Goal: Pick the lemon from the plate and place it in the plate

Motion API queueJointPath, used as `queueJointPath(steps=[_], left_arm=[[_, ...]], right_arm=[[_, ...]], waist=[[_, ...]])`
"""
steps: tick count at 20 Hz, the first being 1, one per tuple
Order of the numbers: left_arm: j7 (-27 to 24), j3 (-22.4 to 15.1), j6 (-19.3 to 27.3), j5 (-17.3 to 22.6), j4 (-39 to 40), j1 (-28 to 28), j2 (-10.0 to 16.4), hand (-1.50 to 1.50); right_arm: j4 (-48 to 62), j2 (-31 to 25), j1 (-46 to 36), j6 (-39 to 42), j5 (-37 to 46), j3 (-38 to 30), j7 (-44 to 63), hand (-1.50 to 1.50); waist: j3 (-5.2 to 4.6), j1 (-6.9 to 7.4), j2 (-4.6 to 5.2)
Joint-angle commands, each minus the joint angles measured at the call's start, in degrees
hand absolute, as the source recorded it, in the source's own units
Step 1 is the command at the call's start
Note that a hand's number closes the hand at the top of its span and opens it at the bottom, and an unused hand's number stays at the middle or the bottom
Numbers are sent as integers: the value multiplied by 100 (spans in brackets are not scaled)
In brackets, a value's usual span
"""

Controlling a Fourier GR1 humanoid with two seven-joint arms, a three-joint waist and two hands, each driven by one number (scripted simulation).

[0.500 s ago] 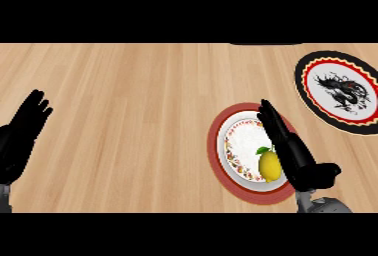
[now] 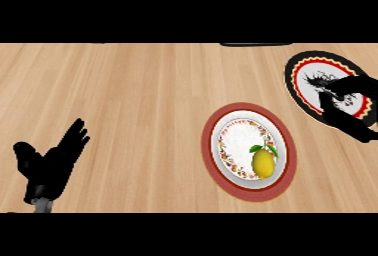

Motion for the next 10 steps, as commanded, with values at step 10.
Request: queueJointPath(steps=[10], left_arm=[[128, -213, -210, -159, 326, -112, -640, 0]], right_arm=[[-2290, -222, 1466, -475, 1751, -203, 1392, -150]], waist=[[67, 194, -16]])
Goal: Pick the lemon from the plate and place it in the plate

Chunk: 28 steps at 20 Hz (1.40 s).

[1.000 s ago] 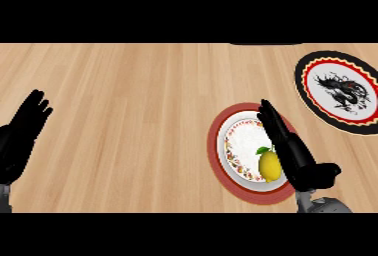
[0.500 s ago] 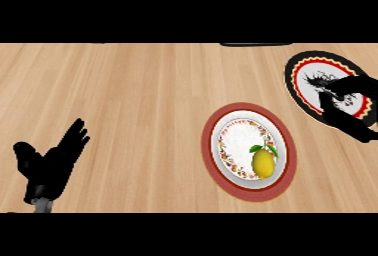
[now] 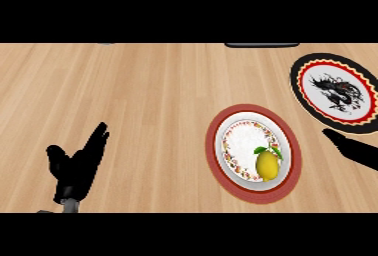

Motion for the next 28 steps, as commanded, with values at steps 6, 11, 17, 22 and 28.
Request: queueJointPath(steps=[6, 11, 17, 22, 28], left_arm=[[230, -80, -38, -51, -72, 107, -20, 0], [7, -266, -16, -207, 54, 190, -316, 0], [188, -213, -100, -273, 201, -78, -338, 0], [182, -45, -157, -282, 420, -194, -401, 0], [95, 137, -236, -295, 509, -255, -442, 0]], right_arm=[[-921, -1249, 374, 2158, 183, 524, 2067, -150], [-1465, -1137, -286, 3007, 402, 1304, 3664, -150], [-952, -114, -1427, 3557, 1044, 2582, 5002, -150], [-429, 454, -1800, 3862, 1440, 2766, 5280, -150], [240, 1071, -1450, 3688, 1716, 2909, 5088, -150]], waist=[[-41, 89, 31], [-35, 199, 46], [-28, 244, 60], [-25, 155, 49], [-21, 112, 48]])
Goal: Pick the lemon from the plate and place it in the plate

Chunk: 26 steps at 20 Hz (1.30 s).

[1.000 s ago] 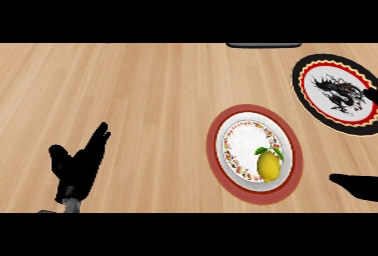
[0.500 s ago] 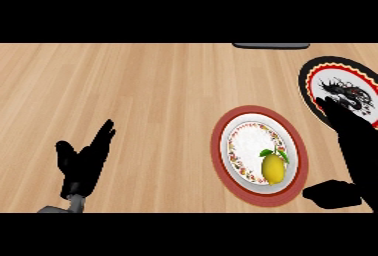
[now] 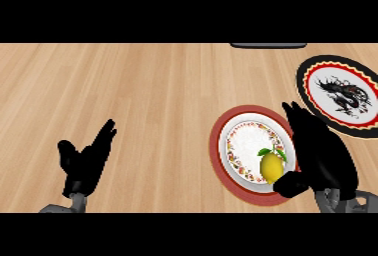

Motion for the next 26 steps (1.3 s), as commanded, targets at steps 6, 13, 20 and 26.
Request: queueJointPath(steps=[6, 13, 20, 26], left_arm=[[83, 170, -168, -68, 285, 21, -80, 0], [103, 148, -76, -180, 163, 80, -279, 0], [65, 236, -185, -270, 152, 226, -301, 0], [490, 243, -182, -422, -198, 180, -361, 0]], right_arm=[[268, 943, 164, 392, 395, 238, 681, -150], [916, 1159, 261, 353, 1164, 356, 526, -150], [1622, 1591, 197, 257, 1629, 152, 288, -150], [1555, 1526, 435, 636, 1493, -332, -215, -150]], waist=[[-33, -67, 21], [-33, -62, 20], [-31, -41, 25], [-30, -57, 17]])
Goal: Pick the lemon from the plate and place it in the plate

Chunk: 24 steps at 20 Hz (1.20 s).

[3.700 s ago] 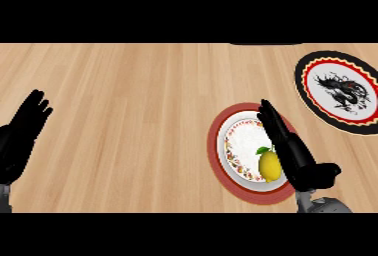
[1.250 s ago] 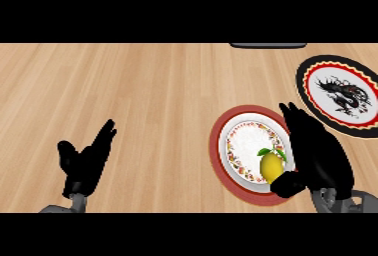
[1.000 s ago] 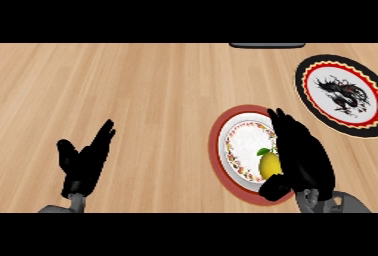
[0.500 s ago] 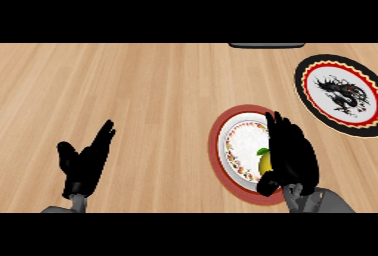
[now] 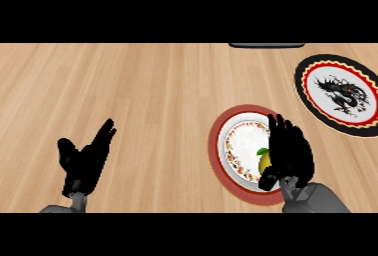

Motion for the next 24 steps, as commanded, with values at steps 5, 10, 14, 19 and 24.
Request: queueJointPath(steps=[5, 10, 14, 19, 24], left_arm=[[-101, 71, -181, -68, 398, 59, -166, 0], [-80, 72, -149, -231, 264, 60, -293, 0], [-77, 115, -217, -297, 36, 333, -280, 0], [340, 172, -277, -201, -400, 428, -191, 0], [201, 305, -178, -260, 32, 91, -257, 0]], right_arm=[[434, 56, 186, 686, 65, -27, -68, 150], [504, 113, 201, 538, 622, 159, -346, 150], [412, 216, -61, 978, 695, -21, -364, 150], [364, 429, -179, 243, 1119, 167, -784, 150], [-524, 830, 505, -981, 620, 589, -1852, 150]], waist=[[-33, -15, 28], [-31, -11, 21], [-32, 3, 19], [-29, 27, 14], [-22, -64, 16]])
